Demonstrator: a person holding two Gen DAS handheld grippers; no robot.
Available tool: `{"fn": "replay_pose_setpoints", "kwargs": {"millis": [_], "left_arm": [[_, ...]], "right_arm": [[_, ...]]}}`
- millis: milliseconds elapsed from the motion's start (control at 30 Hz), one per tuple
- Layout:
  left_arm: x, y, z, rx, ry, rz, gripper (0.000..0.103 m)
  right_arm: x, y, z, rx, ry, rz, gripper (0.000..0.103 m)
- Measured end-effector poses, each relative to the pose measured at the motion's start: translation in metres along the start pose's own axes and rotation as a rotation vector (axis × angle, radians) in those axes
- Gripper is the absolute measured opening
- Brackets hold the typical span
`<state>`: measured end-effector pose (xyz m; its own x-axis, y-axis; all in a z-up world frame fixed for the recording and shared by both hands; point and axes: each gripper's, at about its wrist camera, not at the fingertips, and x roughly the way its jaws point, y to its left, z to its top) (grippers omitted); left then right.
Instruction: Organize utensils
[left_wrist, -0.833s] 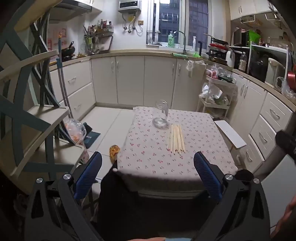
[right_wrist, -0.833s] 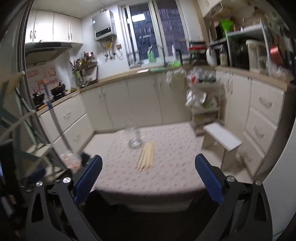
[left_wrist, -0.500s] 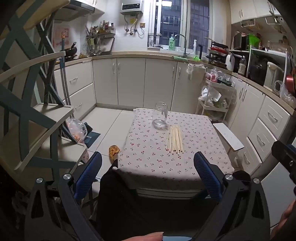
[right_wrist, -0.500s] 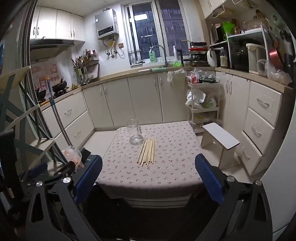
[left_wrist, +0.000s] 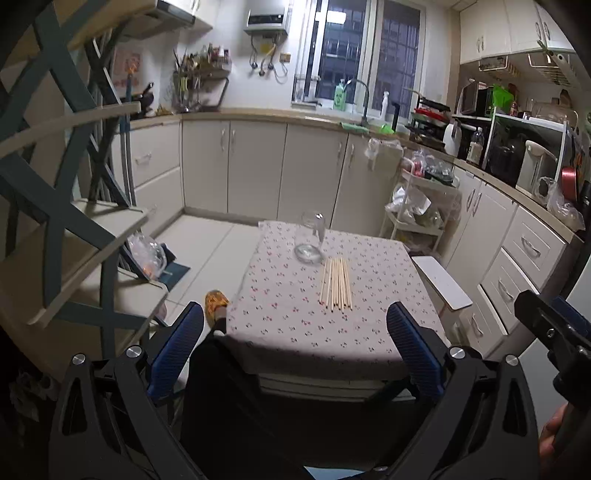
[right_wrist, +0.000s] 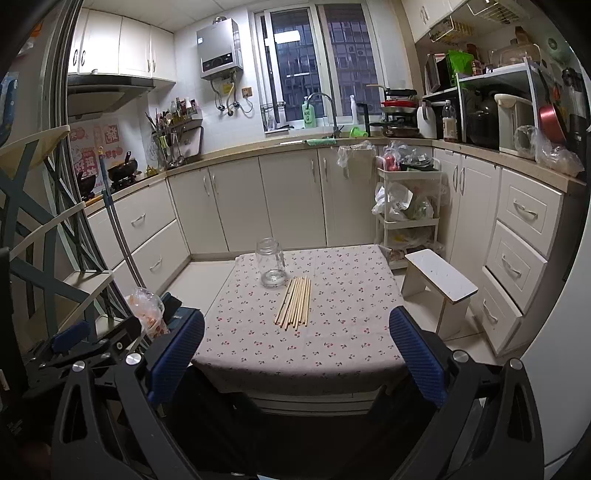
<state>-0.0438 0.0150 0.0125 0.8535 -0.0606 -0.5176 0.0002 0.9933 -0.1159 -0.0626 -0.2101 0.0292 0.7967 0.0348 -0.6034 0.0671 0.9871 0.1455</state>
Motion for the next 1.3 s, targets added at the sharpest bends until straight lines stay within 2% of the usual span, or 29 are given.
{"fn": "replay_pose_setpoints", "kwargs": {"millis": [200, 400, 1300], "left_arm": [[-0.010, -0.005, 0.000, 0.014, -0.014, -0.001, 0.095], [-0.028, -0.008, 0.006, 0.022, -0.072, 0.006, 0.095], [-0.064, -0.015, 0.011, 0.035, -0.135, -0.015, 0.095]], "right_arm": [[-0.015, -0.003, -0.001, 0.004, -0.034, 0.003, 0.096], [-0.027, -0.002, 0.001, 0.001, -0.065, 0.007, 0.096], [-0.067, -0.009, 0.000, 0.008, -0.159, 0.031, 0.096]]}}
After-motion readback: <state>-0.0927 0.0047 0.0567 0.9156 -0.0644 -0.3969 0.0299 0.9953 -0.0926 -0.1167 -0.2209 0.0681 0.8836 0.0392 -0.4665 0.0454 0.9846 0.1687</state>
